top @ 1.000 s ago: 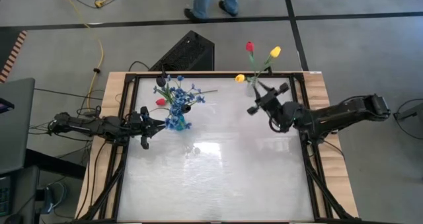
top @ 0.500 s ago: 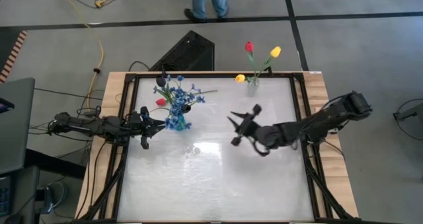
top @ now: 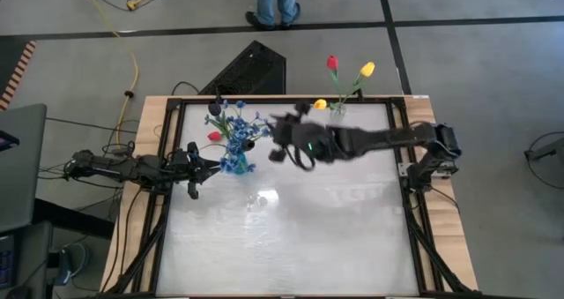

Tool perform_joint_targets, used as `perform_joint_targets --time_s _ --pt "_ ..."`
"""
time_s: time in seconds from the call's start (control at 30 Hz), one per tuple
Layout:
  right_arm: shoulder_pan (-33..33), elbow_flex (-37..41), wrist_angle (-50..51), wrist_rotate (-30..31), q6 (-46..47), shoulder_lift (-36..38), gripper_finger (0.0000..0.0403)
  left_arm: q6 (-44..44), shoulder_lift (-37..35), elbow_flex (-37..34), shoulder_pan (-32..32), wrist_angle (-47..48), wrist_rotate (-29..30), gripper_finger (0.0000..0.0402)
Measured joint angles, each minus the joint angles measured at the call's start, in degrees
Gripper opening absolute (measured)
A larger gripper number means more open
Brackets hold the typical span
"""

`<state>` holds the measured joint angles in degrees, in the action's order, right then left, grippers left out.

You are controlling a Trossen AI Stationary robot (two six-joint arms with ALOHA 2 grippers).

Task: Sort flowers into vase by color
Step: Put the red tulip flower into the transparent vase

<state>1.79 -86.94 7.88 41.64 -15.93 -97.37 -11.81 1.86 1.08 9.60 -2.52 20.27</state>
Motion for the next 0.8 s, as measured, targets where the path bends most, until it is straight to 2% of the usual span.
perform_joint_targets --time_s 0.13,0.27,0.4,0.5,0.6,0.67,0.73,0.8 --pt "-6.3 -9.0 3.6 -5.6 -0.5 -3.5 0.0133 0.0 0.0 0.0 0.0 0.0 0.0 0.0075" --pt "-10.4 -12.8 7.6 -9.6 -0.5 -6.3 0.0133 0.0 0.0 0.0 0.0 0.0 0.0 0.0075" --pt "-9.2 -13.3 14.9 -10.2 2.1 -5.0 0.0132 0.0 0.0 0.0 0.0 0.0 0.0 0.0075" --pt "-6.4 -13.1 24.3 -10.4 8.5 -1.6 0.0132 0.0 0.0 0.0 0.0 0.0 0.0 0.0075" --pt "-2.9 -10.2 33.3 -10.5 16.8 1.3 0.0132 0.0 0.0 0.0 0.0 0.0 0.0 0.0075" --pt "-0.7 -5.0 34.9 -10.4 21.0 2.8 0.0132 0.0 0.0 0.0 0.0 0.0 0.0 0.0075" --pt "1.2 1.9 30.7 -10.4 23.5 3.9 0.0132 0.0 0.0 0.0 0.0 0.0 0.0 0.0075" --pt "2.9 9.8 21.7 -10.4 24.9 4.7 0.0132 0.0 0.0 0.0 0.0 0.0 0.0 0.0075"
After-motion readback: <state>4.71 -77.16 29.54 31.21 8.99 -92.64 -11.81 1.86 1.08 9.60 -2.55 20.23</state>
